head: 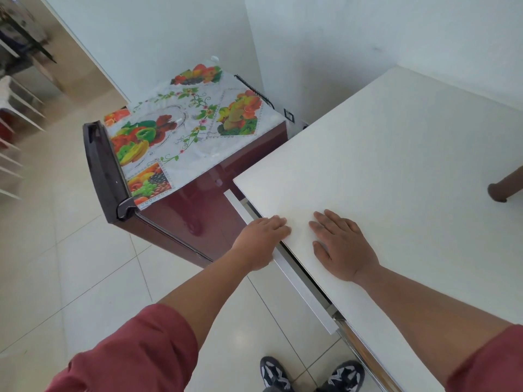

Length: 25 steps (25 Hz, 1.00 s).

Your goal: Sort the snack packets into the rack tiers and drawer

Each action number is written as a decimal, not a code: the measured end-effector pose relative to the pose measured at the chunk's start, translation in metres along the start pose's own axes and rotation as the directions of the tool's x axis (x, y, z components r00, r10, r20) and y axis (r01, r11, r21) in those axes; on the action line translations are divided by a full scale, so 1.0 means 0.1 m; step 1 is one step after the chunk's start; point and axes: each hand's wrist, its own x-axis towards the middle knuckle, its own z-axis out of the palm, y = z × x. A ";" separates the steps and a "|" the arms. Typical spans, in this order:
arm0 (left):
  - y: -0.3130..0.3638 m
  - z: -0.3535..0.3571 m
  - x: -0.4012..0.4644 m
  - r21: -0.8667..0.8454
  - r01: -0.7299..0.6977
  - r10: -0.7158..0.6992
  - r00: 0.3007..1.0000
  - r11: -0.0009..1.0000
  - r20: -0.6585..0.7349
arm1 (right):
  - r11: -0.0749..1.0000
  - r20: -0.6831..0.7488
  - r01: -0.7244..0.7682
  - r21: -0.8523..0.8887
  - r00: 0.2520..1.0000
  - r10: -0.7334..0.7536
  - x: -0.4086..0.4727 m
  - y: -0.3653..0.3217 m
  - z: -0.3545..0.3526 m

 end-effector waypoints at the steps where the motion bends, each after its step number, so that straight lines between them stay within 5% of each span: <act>1: 0.00 -0.02 0.00 0.023 0.004 -0.005 1.000 1.000 0.010 | 1.000 -0.001 0.000 0.003 1.000 0.000 0.00 0.00 -0.01; 10: 0.00 -0.33 0.17 0.011 0.033 -0.033 0.998 0.999 0.052 | 1.000 0.015 -0.003 0.011 1.000 0.003 0.00 -0.02 -0.04; 16: -0.10 -0.57 0.41 0.147 -0.172 0.143 0.972 0.974 0.186 | 0.998 0.024 -0.066 -0.013 0.998 0.066 0.00 -0.07 -0.04; 25: -0.10 -0.64 0.70 0.195 -0.334 0.308 0.939 0.922 0.154 | 0.959 0.047 -0.283 -0.007 0.958 0.283 -0.06 -0.29 -0.13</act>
